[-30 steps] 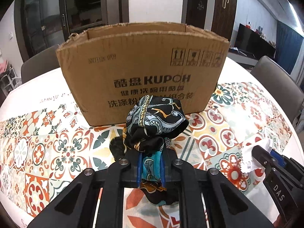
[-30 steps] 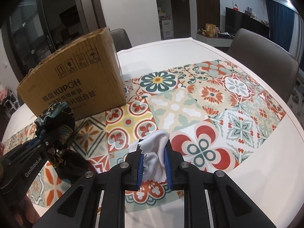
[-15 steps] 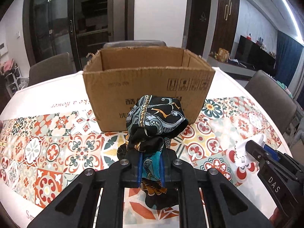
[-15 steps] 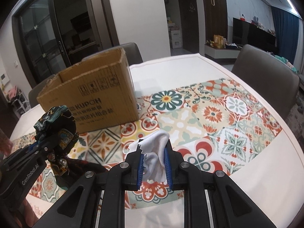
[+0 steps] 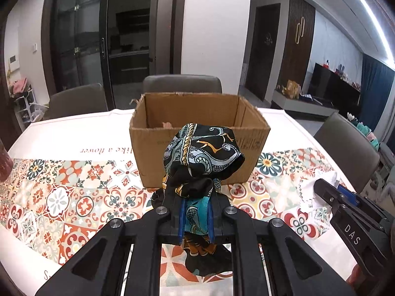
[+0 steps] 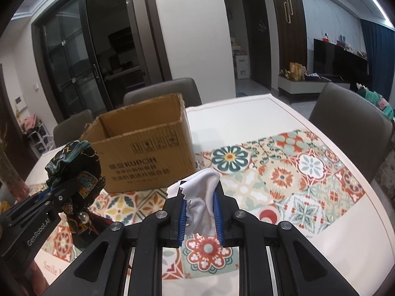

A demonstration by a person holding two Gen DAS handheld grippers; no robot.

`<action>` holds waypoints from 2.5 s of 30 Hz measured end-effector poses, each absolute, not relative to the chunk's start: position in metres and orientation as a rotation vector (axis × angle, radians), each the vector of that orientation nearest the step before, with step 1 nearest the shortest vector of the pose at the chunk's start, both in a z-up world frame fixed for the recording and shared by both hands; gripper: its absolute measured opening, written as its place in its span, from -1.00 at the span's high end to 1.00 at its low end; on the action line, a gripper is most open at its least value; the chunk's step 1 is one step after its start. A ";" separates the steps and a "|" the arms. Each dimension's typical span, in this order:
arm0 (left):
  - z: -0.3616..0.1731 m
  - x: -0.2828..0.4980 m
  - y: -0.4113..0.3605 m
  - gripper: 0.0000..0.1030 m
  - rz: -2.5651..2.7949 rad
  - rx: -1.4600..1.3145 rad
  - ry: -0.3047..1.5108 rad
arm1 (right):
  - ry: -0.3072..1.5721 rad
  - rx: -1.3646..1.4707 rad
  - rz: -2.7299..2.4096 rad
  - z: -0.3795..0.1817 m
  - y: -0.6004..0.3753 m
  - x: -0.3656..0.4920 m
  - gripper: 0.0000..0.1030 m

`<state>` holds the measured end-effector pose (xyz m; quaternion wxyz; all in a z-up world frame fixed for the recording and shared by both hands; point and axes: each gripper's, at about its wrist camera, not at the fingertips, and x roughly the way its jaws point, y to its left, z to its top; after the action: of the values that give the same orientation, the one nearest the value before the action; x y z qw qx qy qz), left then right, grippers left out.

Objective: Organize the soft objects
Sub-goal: 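Lift and carry the scarf and zigzag cloth over the box with both tools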

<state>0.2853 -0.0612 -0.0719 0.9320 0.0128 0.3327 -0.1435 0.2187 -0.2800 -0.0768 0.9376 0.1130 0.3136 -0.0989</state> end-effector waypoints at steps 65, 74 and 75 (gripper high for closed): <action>0.014 0.441 -0.083 0.71 -0.252 0.060 0.448 | 0.420 0.118 0.000 0.016 -0.263 0.381 0.60; 0.004 0.461 -0.096 0.71 -0.254 0.085 0.455 | 0.443 0.110 0.012 0.006 -0.256 0.399 0.60; 0.003 0.463 -0.097 0.71 -0.255 0.079 0.458 | 0.449 0.111 0.015 0.005 -0.255 0.401 0.60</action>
<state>0.4626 -0.0965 0.0034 0.9651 0.0390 0.2265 -0.1259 0.4010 -0.2555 0.0049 0.9733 0.0551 0.2226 0.0073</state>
